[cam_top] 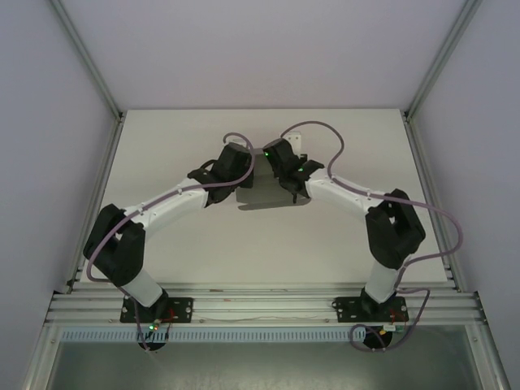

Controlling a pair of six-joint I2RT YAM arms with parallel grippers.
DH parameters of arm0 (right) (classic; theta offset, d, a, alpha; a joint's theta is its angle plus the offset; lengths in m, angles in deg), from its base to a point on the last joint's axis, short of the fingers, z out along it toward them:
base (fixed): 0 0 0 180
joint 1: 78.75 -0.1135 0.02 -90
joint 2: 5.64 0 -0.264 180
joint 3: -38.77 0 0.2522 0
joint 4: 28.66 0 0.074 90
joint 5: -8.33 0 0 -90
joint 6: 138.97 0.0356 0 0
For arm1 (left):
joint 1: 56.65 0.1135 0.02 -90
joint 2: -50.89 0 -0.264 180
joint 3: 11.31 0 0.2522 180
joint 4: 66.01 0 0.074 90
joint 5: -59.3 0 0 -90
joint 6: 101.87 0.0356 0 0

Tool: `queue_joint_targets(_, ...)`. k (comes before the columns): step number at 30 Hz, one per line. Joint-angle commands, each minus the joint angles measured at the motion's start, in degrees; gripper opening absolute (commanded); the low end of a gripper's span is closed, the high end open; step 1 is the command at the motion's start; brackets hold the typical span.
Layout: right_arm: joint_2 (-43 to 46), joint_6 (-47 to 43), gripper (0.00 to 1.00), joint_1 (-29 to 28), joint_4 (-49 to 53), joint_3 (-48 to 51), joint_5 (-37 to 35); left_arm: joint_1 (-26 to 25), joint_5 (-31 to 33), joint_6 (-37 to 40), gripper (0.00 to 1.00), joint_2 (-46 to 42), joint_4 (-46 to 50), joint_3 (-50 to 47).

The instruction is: Assemble paper box

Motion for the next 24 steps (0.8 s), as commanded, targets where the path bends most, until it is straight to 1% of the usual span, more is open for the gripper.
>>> queue_joint_targets(1, -4.14, 1.18, 0.0, 3.55, 12.74, 0.2, -23.14, 0.15, 9.46, -2.8, 0.0, -0.68, 5.92, 3.41)
queue_joint_targets(3, -4.78, 0.21, 0.0, 3.8, 14.21, -0.26, -26.25, 0.31, 10.74, -3.09, 0.0, 0.12, 6.83, 3.89)
queue_joint_targets(6, -4.88, -3.12, 0.01, 3.97, 12.51, 0.53, -29.76, 1.26, 7.56, -3.65, 0.0, 0.43, 5.38, 3.24)
queue_joint_targets(8, -4.74, -0.68, 0.01, 4.43, 14.91, -0.58, -29.52, 1.29, 6.98, -3.71, 0.0, 0.28, 4.87, 3.08)
queue_joint_targets(9, -3.62, -0.46, 0.01, 4.69, 13.47, 0.38, -26.31, 1.29, 6.38, -3.26, 0.0, 0.04, 4.17, 2.7)
queue_joint_targets(11, -0.82, -2.2, 0.01, 4.72, 6.3, 3.94, -21.33, 1.29, 5.18, -2.7, 0.0, -0.46, 2.81, 1.97)
queue_joint_targets(13, 2.54, -5.86, 0.04, 4.73, -4.48, 8.98, -12.5, 1.29, 3.54, -2.2, 0.0, -0.82, 1.32, 1.07)
queue_joint_targets(16, 7.23, -8.83, 0.12, 5.25, -21.16, 16.55, 3.69, 1.29, -0.02, -0.63, 0.0, -0.89, -0.68, 0.04)
queue_joint_targets(18, 10.04, -9.03, 0.18, 5.99, -28.04, 19.57, 15.06, 1.29, -0.54, -0.47, 0.0, -0.62, -0.95, -0.12)
queue_joint_targets(20, 12.1, -8.68, 0.21, 6.45, -32.27, 21.26, 22.93, 1.29, -0.35, -0.55, 0.0, -0.23, -0.31, 0.1)
queue_joint_targets(22, 13.71, -8.71, 0.27, 6.86, -33.42, 21.44, 29.7, 1.29, -1.01, -0.59, 0.0, 0.06, -0.3, 0.14)
queue_joint_targets(23, 14.35, -9.02, 0.33, 6.94, -33.27, 21.51, 31.95, 1.29, -1.57, -0.37, 0.0, 0.16, -0.52, 0.04)
queue_joint_targets(24, 15.26, -9.04, 0.45, 6.89, -33.2, 21.64, 33.92, 1.29, -2.18, -0.37, 0.0, 0.26, -0.75, -0.03)
